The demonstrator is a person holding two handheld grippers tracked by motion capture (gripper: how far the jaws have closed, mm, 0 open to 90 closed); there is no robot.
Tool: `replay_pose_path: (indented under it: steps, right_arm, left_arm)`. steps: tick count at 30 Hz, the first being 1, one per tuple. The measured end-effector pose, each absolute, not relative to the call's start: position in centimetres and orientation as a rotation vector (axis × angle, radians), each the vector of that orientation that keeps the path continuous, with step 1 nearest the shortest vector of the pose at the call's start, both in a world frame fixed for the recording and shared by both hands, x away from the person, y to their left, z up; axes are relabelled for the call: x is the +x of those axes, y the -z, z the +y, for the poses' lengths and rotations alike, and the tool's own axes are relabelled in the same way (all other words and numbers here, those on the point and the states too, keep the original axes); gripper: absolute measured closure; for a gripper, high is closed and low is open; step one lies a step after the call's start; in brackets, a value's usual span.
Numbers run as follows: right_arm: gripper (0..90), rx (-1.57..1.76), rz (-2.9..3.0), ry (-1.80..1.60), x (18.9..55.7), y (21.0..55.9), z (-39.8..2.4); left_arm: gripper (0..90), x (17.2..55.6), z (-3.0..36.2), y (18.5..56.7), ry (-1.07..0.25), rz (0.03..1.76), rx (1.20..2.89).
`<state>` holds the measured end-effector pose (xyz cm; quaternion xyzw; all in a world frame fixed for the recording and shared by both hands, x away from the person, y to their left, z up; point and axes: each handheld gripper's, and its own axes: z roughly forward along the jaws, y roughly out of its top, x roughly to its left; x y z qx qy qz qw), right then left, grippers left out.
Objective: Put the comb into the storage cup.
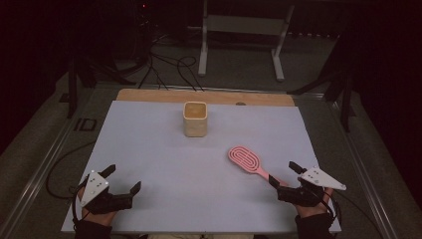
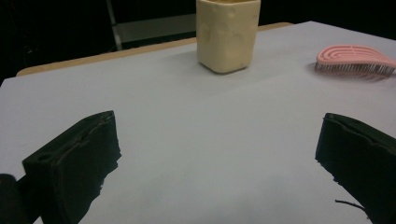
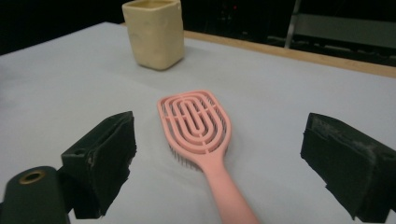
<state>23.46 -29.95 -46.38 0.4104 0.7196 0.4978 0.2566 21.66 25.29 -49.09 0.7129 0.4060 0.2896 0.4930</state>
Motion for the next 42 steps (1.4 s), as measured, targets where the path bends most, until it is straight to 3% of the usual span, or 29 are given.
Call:
replay_pose_path:
  steps: [42]
  right_arm:
    - [8.4, 1.086, 2.203, -1.18, 27.4, 41.9, -27.9]
  left_arm:
    - [0.1, 21.7, 25.3, 49.2, -0.711, 1.0, 1.726]
